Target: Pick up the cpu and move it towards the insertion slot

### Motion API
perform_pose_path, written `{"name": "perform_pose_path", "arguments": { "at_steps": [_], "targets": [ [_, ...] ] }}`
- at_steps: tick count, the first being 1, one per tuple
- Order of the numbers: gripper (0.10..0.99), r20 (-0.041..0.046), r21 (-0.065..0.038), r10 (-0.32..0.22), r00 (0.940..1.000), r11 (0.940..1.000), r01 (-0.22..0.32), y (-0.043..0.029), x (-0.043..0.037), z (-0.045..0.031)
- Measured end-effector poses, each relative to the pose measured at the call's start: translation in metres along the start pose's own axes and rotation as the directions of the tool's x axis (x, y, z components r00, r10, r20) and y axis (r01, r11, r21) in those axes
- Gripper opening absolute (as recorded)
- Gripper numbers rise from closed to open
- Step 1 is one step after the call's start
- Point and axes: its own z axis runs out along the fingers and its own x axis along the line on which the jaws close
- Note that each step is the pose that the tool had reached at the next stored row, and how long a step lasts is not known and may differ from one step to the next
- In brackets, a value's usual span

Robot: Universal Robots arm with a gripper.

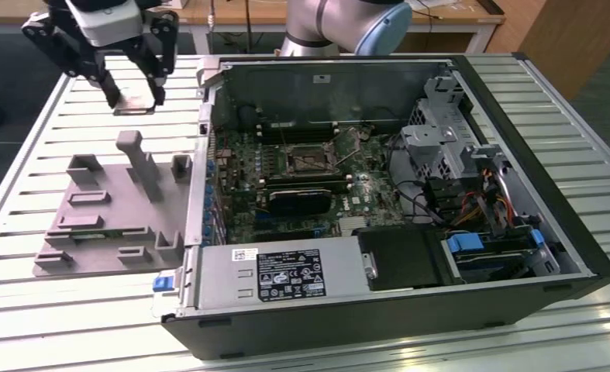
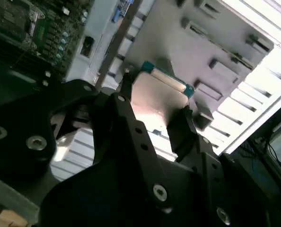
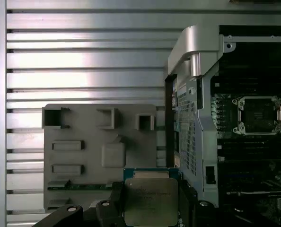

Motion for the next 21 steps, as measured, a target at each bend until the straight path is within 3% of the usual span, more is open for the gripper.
{"name": "perform_pose_path", "arguments": {
  "at_steps": [20,21],
  "targets": [
    [0.541,0.0001,0.0,0.0,1.0,1.0,0.0,0.0031,-0.0907,0.003],
    [0.541,0.0001,0.0,0.0,1.0,1.0,0.0,0.0037,-0.1068,0.0035]
  ]
}}
